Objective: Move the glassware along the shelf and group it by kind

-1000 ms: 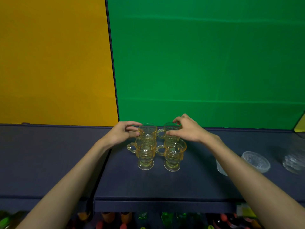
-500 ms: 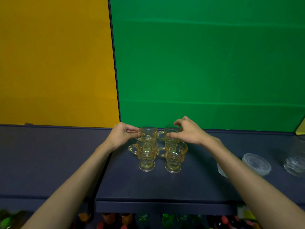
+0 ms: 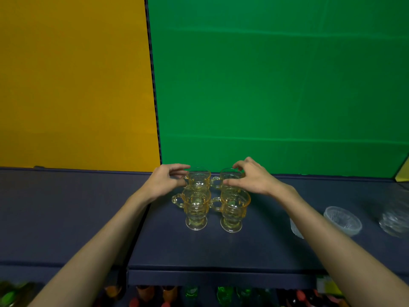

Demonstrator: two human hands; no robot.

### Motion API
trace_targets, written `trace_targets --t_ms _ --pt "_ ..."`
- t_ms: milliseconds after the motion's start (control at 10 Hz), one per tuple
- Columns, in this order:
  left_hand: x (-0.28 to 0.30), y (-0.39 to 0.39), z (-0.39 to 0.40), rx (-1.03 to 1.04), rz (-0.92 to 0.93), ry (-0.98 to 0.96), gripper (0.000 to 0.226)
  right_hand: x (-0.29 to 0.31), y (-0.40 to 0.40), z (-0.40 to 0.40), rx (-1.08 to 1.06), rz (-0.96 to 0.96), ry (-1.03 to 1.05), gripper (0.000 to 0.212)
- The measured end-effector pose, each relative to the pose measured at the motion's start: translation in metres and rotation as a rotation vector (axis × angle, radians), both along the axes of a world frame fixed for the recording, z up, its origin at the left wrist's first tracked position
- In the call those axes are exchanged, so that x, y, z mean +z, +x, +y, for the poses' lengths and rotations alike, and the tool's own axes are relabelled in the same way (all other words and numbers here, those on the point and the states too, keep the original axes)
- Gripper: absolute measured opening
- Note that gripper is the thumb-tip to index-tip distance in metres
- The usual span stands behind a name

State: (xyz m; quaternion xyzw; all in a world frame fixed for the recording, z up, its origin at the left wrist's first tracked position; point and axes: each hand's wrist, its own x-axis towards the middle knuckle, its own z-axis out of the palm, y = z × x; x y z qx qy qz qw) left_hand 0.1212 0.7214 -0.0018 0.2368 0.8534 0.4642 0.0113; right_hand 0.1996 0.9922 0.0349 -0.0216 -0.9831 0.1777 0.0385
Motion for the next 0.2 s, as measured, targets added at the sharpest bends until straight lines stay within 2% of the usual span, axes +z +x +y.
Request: trace_targets --t_ms 100,200 --pt "0.0073 0.002 0.0014 -0.026 0.048 -0.06 0.055 0.0 -0.0008 0.0003 0.002 0.013 0.008 0.085" --pt "0.0169 0.0034 0.0026 0.032 0.225 -0.211 0.049 0.0012 -0.0017 0.0028 -0.002 0.066 0.017 0.083"
